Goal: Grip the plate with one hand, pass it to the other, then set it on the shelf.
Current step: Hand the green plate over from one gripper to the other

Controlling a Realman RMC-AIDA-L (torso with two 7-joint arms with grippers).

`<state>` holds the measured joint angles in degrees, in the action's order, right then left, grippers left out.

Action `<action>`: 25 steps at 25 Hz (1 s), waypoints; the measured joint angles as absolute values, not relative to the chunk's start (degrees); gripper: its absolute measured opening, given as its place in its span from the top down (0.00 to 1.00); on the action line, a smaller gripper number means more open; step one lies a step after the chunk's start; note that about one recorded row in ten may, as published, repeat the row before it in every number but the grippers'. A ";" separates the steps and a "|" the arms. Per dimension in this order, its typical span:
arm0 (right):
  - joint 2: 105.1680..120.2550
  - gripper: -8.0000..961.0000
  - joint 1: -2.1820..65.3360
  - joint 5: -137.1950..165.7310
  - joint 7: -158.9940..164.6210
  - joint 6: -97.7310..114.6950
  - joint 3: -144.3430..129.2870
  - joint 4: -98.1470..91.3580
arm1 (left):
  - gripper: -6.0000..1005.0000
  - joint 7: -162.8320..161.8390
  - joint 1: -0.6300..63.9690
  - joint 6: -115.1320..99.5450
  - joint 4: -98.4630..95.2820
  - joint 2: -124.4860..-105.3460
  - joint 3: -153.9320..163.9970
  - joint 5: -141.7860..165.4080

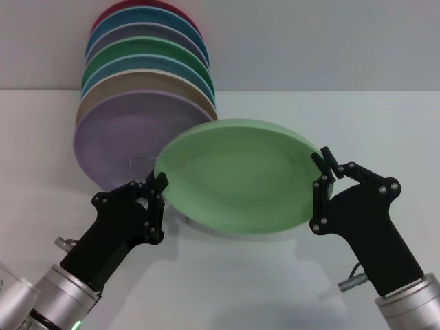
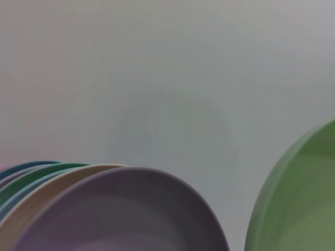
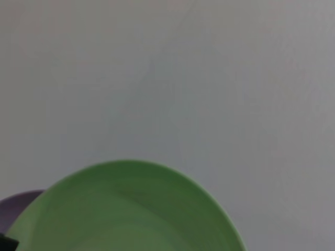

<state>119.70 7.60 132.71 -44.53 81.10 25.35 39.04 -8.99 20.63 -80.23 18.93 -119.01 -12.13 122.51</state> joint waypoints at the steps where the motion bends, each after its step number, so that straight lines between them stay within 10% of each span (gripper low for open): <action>1: 119.68 0.97 7.64 132.70 -44.56 81.02 25.39 38.98 | 0.97 -8.95 20.50 -80.23 19.03 -118.99 -12.51 122.49; 25: 119.26 0.71 5.66 132.88 -44.17 85.73 21.42 39.17 | 0.95 -8.63 19.78 -79.79 20.13 -119.00 -14.36 122.42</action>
